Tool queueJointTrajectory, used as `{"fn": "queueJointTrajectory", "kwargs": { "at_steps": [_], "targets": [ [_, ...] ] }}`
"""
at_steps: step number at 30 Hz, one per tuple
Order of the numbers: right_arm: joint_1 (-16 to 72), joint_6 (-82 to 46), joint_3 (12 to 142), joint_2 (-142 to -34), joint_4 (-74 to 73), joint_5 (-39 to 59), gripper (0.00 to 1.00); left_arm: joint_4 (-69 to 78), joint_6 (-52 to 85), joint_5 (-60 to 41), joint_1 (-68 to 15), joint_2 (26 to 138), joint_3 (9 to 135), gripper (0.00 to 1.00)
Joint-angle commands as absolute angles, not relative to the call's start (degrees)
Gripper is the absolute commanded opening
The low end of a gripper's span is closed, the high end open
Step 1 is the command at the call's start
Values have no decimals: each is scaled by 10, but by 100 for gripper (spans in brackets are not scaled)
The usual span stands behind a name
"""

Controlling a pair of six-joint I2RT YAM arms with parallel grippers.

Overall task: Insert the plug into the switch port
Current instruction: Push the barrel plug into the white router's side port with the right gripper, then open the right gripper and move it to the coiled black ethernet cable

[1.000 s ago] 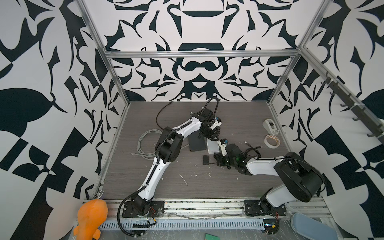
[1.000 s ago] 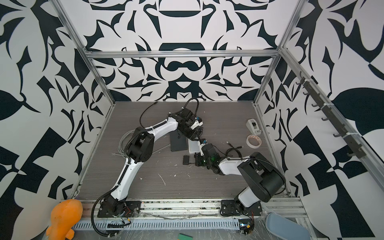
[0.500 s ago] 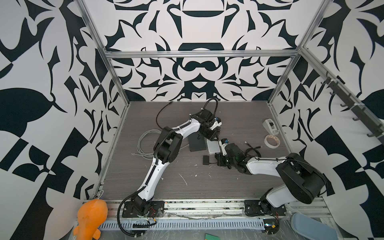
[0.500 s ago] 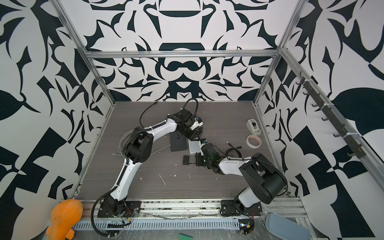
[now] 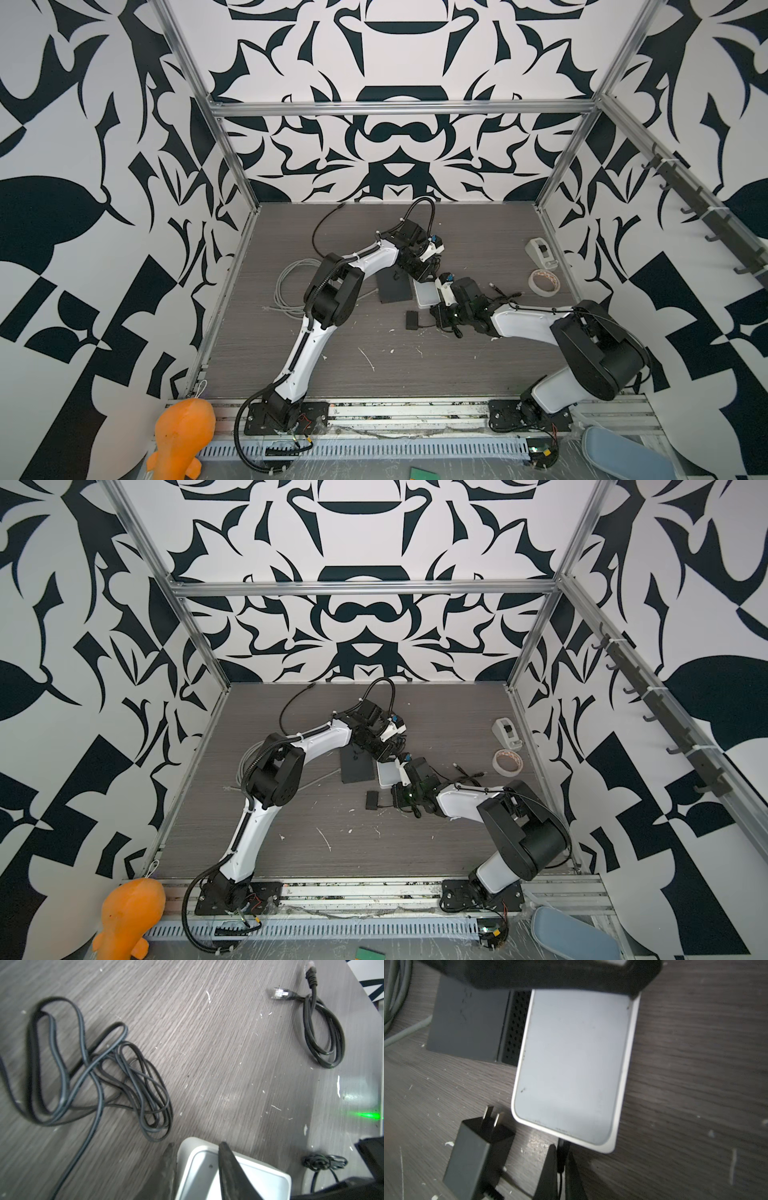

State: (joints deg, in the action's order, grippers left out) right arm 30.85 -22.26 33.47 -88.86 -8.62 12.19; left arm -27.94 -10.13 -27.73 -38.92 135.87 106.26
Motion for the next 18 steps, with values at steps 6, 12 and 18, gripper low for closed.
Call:
{"fn": "queueJointTrajectory", "kwargs": {
  "at_steps": [6, 12, 18],
  "targets": [
    [279, -226, 347, -899, -59, 66, 5, -417, -73, -278, -416, 1387, 981, 38],
    [279, -267, 315, -828, 11, 99, 30, -368, 3, -242, -378, 1384, 993, 40],
    [278, -276, 308, -757, 73, 102, 36, -363, 26, -234, -365, 1387, 1017, 45]
  ]
}}
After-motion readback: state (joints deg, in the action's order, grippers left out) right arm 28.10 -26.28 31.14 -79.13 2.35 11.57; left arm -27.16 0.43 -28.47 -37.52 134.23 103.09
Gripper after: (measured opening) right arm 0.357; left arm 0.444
